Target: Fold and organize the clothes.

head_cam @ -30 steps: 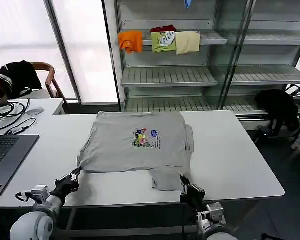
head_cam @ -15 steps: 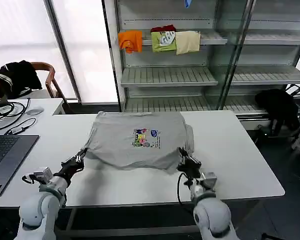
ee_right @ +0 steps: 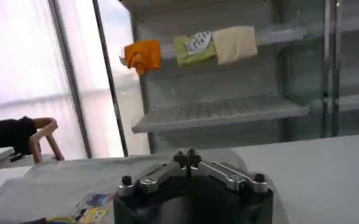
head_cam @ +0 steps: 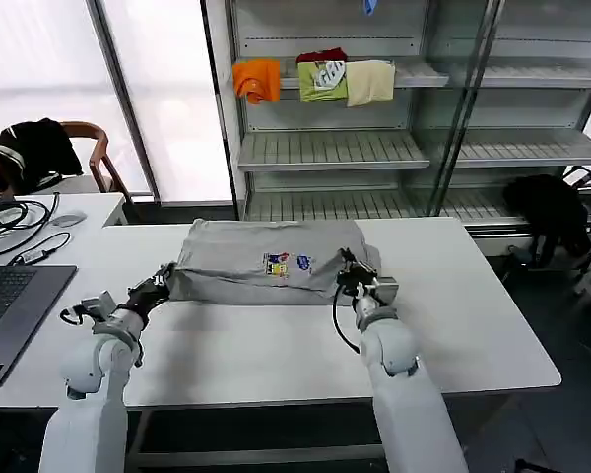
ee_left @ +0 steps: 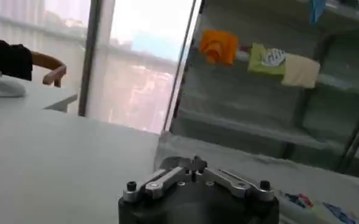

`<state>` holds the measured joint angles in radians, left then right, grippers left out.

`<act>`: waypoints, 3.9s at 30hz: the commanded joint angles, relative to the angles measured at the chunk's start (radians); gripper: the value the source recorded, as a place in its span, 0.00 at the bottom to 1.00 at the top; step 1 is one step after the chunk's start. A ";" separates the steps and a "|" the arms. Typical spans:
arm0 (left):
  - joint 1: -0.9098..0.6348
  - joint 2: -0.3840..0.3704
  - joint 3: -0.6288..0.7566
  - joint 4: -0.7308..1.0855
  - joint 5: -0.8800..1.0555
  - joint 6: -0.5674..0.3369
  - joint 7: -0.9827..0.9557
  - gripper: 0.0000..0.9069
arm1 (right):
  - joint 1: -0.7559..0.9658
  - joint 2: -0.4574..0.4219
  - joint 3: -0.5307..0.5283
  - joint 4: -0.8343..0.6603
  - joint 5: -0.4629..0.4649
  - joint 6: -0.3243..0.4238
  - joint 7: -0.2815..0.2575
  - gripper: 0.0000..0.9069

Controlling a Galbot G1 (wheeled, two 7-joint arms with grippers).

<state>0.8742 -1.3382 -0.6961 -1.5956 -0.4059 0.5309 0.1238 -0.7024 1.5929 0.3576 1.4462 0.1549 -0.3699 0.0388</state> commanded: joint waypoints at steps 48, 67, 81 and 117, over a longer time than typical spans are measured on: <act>0.056 0.015 0.062 0.006 0.276 0.047 0.033 1.00 | -0.199 -0.118 0.059 0.196 -0.107 -0.211 -0.046 1.00; 0.035 0.011 0.060 0.052 0.276 0.046 0.039 0.01 | -0.227 -0.109 0.074 0.179 -0.094 -0.209 -0.060 0.00; 0.044 0.012 0.062 0.043 0.277 0.047 0.043 0.00 | -0.224 -0.099 0.066 0.196 -0.078 -0.208 -0.075 0.00; 0.678 0.021 -0.096 -0.569 0.074 0.046 -0.002 0.00 | -0.826 -0.167 0.039 0.758 0.089 -0.212 0.007 0.00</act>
<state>1.3594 -1.3213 -0.7579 -2.0061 -0.2711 0.5786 0.1244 -1.3124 1.4302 0.4020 2.0430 0.2233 -0.5825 0.0216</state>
